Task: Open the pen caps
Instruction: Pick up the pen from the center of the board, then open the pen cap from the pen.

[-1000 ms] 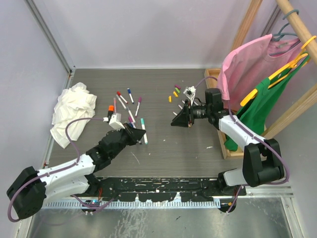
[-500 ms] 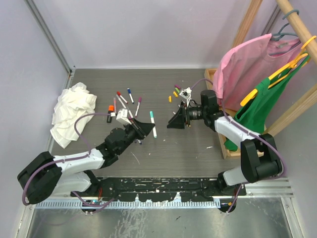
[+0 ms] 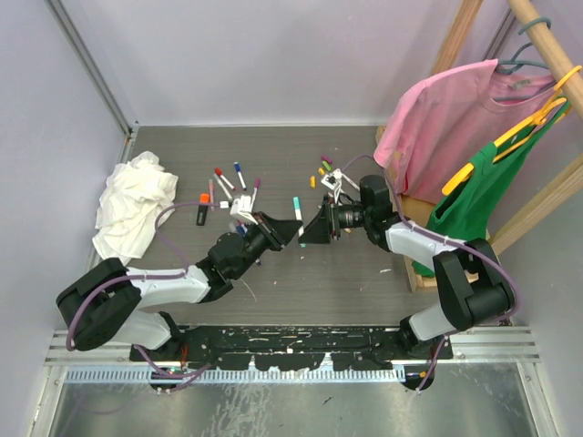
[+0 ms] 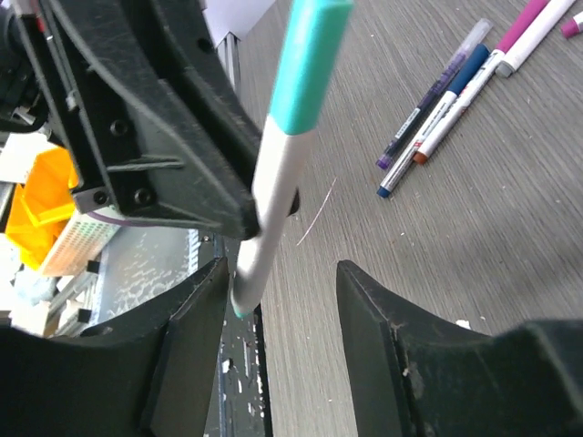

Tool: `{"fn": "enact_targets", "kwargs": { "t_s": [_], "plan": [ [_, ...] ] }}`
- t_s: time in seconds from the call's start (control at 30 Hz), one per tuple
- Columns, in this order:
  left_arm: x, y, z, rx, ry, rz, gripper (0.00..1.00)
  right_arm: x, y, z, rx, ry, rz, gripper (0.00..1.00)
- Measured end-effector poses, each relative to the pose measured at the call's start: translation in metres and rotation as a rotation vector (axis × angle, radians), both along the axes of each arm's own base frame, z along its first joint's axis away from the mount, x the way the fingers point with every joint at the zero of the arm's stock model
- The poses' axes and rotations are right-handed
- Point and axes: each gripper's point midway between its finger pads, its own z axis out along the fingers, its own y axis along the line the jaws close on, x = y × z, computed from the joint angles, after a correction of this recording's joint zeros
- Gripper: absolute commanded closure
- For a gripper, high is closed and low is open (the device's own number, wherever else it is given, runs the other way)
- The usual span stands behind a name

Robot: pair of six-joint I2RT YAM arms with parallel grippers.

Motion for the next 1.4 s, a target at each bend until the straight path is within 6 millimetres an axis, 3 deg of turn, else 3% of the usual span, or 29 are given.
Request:
{"fn": "enact_targets", "kwargs": {
  "t_s": [0.13, 0.33, 0.43, 0.63, 0.83, 0.9, 1.03, 1.13, 1.33, 1.4],
  "plan": [
    [0.000, -0.007, 0.005, 0.001, -0.024, 0.004, 1.00, 0.002, 0.001, -0.002, 0.016, 0.054, -0.027, 0.53],
    [0.005, -0.006, 0.003, 0.015, -0.041, 0.032, 0.97, 0.004, 0.003, 0.003, 0.033, 0.073, -0.037, 0.89],
    [0.005, -0.006, 0.004, 0.016, -0.048, 0.035, 0.77, 0.003, 0.003, 0.005, 0.037, 0.086, -0.037, 0.99],
    [0.001, -0.007, 0.010, 0.023, -0.072, 0.017, 0.36, 0.003, 0.003, 0.004, 0.020, 0.082, -0.028, 0.99],
    [-0.019, 0.008, 0.046, -0.013, -0.158, -0.035, 0.15, 0.012, 0.002, 0.009, -0.051, 0.005, -0.002, 0.99],
    [-0.026, 0.017, 0.059, -0.032, -0.187, -0.050, 0.00, 0.015, 0.000, 0.013, -0.080, -0.035, 0.018, 0.99],
    [-0.029, 0.040, 0.073, -0.036, -0.202, -0.044, 0.02, 0.019, -0.003, 0.015, -0.135, -0.098, 0.061, 0.99],
    [-0.027, 0.051, 0.072, -0.018, -0.188, -0.056, 0.02, 0.014, -0.008, 0.012, -0.168, -0.131, 0.093, 0.99],
    [-0.028, 0.052, 0.059, -0.010, -0.114, -0.147, 0.01, 0.001, -0.017, 0.002, -0.213, -0.150, 0.147, 0.99],
    [-0.027, 0.046, 0.055, 0.003, -0.087, -0.176, 0.04, -0.001, -0.018, 0.000, -0.218, -0.156, 0.158, 0.99]
  ]
}}
